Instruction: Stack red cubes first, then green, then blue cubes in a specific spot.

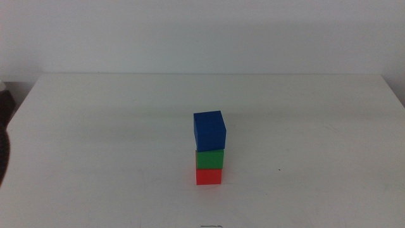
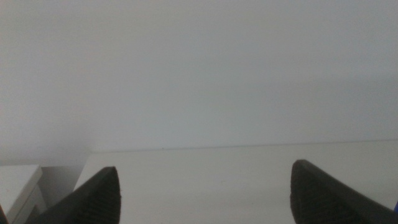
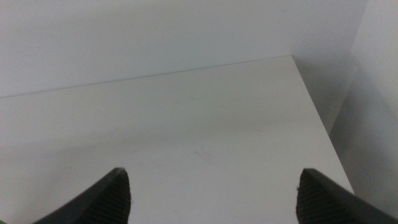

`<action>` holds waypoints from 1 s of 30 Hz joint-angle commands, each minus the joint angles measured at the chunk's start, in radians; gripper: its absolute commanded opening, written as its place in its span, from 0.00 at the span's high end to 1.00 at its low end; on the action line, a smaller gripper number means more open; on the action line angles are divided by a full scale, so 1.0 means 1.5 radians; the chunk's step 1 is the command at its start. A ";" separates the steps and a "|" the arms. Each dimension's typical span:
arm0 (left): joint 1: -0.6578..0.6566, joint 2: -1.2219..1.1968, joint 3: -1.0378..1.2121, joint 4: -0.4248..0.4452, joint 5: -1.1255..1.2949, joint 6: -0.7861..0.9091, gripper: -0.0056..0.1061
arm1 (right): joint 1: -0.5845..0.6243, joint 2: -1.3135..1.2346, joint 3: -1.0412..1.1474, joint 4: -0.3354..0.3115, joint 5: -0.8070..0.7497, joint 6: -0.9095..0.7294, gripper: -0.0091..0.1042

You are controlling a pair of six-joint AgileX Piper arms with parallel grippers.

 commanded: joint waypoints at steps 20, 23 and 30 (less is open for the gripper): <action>0.055 -0.314 0.277 -0.072 -0.060 -0.009 0.11 | -0.006 -0.505 0.479 -0.008 -0.234 -0.004 0.31; 0.055 -0.330 0.312 -0.072 -0.063 -0.009 0.11 | -0.006 -0.558 0.527 -0.008 -0.269 -0.004 0.31; 0.055 -0.329 0.329 -0.069 -0.084 -0.009 0.11 | -0.006 -0.556 0.594 -0.011 -0.288 -0.004 0.31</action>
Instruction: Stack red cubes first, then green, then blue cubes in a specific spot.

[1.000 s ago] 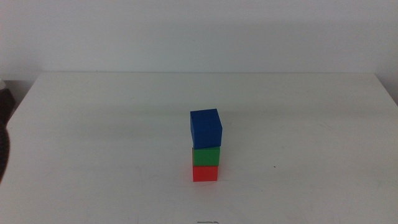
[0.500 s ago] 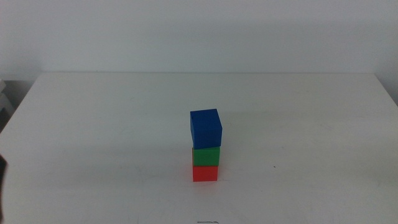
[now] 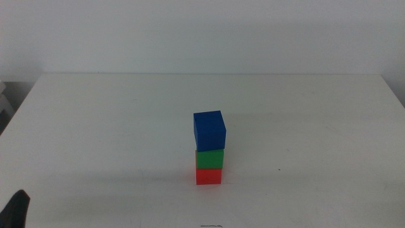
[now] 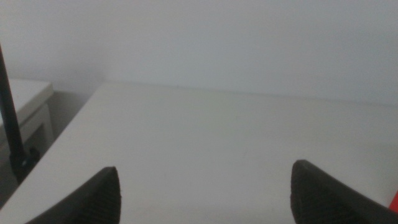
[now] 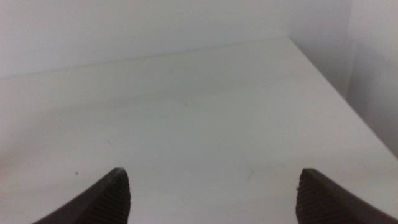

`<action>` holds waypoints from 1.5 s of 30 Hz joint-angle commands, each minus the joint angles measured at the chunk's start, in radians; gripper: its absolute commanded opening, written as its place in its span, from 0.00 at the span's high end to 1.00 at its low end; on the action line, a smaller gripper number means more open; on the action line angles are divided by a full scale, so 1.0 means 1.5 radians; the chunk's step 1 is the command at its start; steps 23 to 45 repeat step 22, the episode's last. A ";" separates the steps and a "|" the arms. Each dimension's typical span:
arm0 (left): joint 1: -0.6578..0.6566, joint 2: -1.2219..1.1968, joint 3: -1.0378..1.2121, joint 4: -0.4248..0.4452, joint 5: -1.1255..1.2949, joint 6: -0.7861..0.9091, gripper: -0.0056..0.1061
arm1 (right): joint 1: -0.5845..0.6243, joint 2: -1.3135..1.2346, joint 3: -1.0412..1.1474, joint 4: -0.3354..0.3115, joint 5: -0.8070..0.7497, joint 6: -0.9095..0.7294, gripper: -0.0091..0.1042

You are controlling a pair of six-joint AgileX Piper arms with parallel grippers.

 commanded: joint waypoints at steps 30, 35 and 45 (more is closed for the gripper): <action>0.001 -0.015 -0.002 -0.004 -0.074 -0.009 0.11 | -0.003 -0.015 0.025 -0.013 -0.118 -0.006 0.31; 0.001 -0.015 -0.002 -0.004 -0.074 -0.009 0.11 | -0.003 -0.015 0.025 -0.013 -0.118 -0.006 0.31; 0.001 -0.015 -0.002 -0.004 -0.074 -0.009 0.11 | -0.003 -0.015 0.025 -0.013 -0.118 -0.006 0.31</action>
